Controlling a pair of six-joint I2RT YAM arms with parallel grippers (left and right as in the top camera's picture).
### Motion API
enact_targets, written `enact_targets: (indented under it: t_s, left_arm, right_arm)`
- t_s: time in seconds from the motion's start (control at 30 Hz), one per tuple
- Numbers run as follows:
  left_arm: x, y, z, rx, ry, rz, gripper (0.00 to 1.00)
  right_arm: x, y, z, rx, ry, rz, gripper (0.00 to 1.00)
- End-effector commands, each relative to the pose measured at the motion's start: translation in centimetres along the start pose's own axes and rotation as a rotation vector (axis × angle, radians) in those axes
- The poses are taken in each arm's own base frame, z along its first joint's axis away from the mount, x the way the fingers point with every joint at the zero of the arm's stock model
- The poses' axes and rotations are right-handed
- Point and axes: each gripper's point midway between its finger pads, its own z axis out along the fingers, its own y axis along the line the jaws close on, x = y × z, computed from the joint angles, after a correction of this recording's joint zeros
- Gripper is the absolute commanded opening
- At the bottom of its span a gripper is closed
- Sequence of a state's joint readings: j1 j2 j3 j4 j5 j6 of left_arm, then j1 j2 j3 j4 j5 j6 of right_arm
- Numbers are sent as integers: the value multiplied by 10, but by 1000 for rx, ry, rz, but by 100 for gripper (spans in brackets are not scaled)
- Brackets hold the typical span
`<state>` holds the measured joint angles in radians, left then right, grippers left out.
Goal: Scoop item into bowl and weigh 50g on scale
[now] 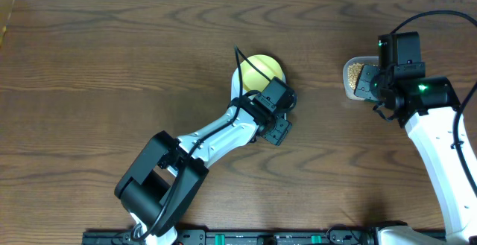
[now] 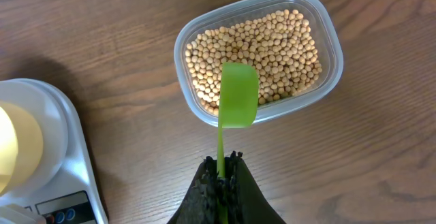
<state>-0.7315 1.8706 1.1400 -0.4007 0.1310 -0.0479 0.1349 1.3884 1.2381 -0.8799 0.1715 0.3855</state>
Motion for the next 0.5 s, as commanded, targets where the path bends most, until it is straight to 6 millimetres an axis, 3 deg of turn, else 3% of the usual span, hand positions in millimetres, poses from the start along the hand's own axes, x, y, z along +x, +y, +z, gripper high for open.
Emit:
enact_targets:
  t_s: [0.0,0.2,0.47]
  left_arm:
    - [32,0,25,7,114,-1,66]
    - [16,-3,2,14,49,4,67]
    - [-15,0,-77,-40,-134,-3,67]
  right_arm:
    - [-8,1,-6,-5,-24,-1,1]
    - [-9,1,-6,-6,-26,-1,1]
    - [-9,1,-6,-5,-26,-1,1]
